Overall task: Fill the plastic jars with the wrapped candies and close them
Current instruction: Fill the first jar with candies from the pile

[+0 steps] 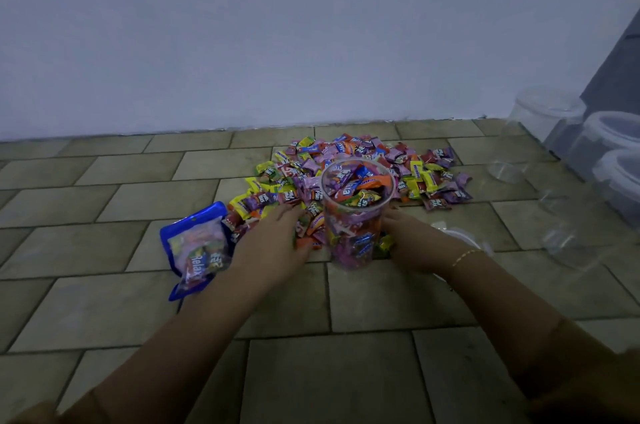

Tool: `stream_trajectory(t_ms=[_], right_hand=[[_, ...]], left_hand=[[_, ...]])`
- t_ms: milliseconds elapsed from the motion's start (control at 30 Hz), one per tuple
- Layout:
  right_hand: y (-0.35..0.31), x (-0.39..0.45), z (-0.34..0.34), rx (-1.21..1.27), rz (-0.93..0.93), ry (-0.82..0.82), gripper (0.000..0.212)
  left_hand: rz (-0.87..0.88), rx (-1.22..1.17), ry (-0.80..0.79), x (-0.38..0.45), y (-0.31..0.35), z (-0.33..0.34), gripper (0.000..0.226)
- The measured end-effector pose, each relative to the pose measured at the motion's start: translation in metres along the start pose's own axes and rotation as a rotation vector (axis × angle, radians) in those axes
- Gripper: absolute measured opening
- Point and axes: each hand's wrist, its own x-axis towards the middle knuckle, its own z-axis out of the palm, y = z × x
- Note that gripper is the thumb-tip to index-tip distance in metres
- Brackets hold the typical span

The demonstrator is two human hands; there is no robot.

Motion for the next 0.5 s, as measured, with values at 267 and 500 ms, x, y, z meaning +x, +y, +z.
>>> stream_trajectory(t_ms=[267, 500], right_hand=[[0.003, 0.013, 0.005, -0.021, -0.004, -0.009, 0.048], [-0.005, 0.011, 0.003, -0.052, 0.108, 0.027, 0.036]], left_hand=[[0.106, 0.205, -0.153, 0.021, 0.003, 0.014, 0.073], [0.146, 0.294, -0.232, 0.027, 0.005, 0.014, 0.059]])
